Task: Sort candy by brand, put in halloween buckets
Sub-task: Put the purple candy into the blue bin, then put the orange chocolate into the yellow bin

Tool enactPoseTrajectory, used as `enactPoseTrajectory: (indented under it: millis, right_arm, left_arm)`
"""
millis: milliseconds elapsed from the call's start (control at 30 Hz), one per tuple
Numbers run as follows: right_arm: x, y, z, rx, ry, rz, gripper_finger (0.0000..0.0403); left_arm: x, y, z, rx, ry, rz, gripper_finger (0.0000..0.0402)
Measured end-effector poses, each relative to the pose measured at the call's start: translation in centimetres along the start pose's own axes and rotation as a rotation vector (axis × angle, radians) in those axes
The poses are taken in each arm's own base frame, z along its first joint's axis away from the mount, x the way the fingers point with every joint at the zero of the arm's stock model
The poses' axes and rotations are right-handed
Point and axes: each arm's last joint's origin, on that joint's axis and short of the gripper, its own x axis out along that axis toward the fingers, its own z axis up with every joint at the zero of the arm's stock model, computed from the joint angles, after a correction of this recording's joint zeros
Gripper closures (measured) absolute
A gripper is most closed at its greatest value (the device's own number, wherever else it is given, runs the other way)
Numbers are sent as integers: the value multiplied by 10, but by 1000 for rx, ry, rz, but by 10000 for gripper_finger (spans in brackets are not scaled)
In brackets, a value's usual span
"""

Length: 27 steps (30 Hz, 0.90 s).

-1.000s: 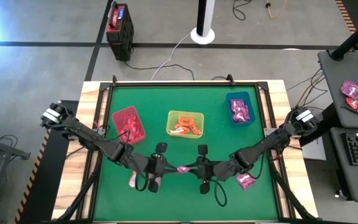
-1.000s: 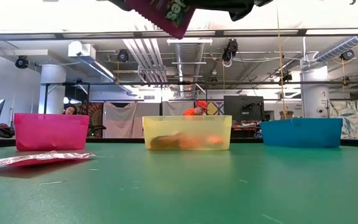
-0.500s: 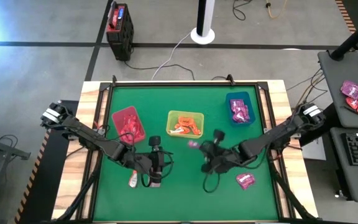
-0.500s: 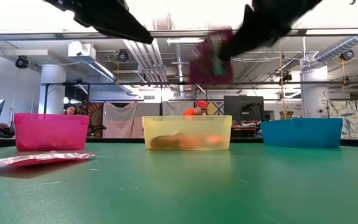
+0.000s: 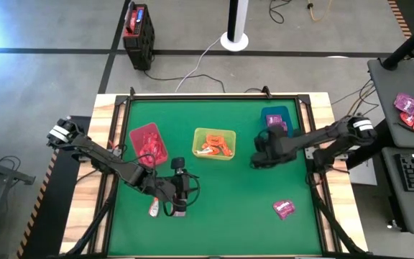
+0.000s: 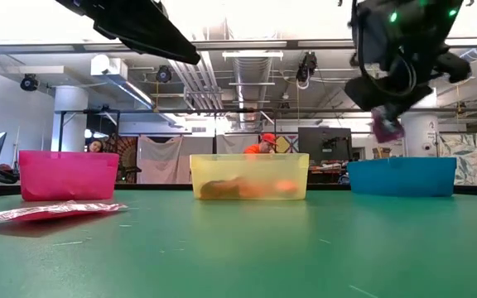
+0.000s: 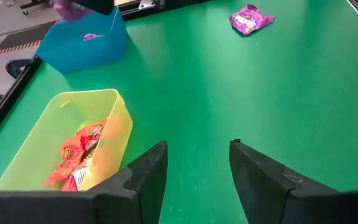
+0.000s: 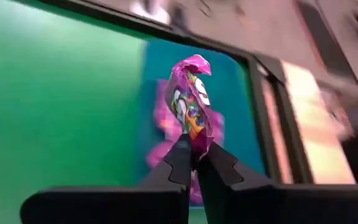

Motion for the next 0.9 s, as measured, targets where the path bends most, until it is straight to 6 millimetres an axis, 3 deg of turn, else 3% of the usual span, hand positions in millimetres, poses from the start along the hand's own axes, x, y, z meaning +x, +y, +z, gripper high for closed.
enactPoseTrajectory:
  millis: [167,367,700,900]
  right_arm:
    - [19,-6,12,86,126,-109,390]
    - [31,-7,19,53,226,-143,378]
    - [30,-3,18,7,217,-101,258]
    - [13,7,9,-57,188,16,208]
  left_arm:
    - [0,0,0,-7,-2,0,244]
    - [0,0,0,-26,-3,-1,244]
    - [-1,-2,-4,-42,46,-60,245]
    - [-9,-6,-11,-187,292,-247,245]
